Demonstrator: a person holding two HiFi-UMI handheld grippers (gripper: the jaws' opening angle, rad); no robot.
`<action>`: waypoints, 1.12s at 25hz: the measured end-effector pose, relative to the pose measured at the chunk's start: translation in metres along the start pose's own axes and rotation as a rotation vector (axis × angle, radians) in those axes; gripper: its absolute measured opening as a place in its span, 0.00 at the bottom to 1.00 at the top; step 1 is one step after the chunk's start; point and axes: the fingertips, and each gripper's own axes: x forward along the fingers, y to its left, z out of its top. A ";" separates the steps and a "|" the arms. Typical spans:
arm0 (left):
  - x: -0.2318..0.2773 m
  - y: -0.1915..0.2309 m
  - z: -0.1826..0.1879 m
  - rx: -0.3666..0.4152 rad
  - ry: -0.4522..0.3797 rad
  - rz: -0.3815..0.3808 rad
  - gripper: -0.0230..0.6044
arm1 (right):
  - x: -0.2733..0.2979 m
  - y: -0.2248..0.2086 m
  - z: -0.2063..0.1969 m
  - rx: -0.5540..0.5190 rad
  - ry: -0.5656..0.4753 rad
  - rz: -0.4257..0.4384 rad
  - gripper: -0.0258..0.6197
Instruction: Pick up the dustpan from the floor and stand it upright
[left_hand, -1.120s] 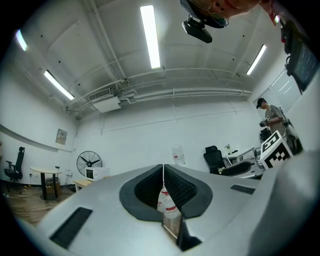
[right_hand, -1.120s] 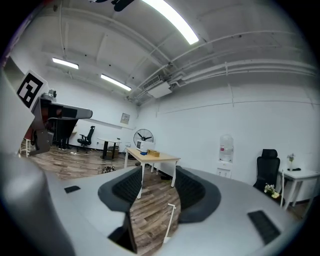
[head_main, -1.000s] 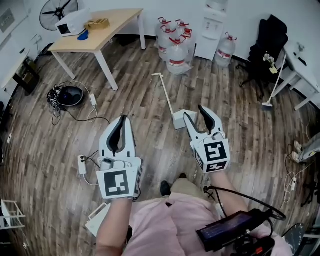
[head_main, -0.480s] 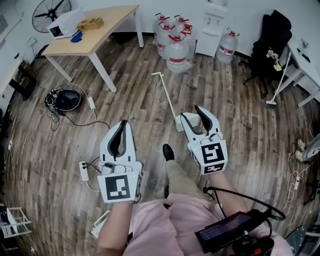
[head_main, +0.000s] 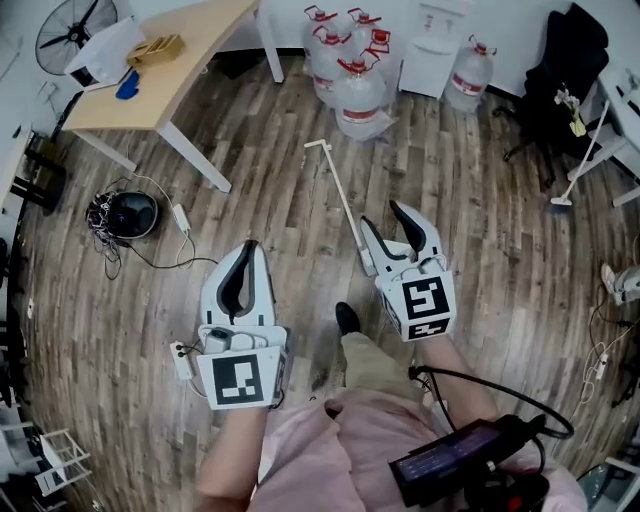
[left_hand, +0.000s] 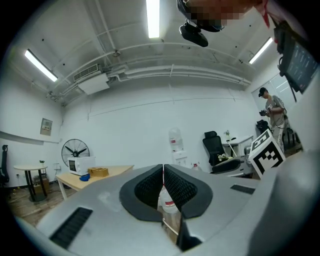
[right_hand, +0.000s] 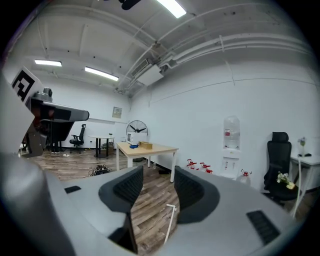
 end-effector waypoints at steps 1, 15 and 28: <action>0.018 0.005 0.002 0.006 0.000 -0.007 0.06 | 0.017 -0.009 0.004 0.003 0.001 0.000 0.34; 0.133 0.088 -0.008 -0.034 0.008 0.042 0.06 | 0.171 -0.047 0.049 -0.053 -0.012 0.022 0.33; 0.308 0.236 -0.063 -0.081 0.001 -0.120 0.06 | 0.388 -0.037 0.081 -0.068 -0.018 -0.077 0.31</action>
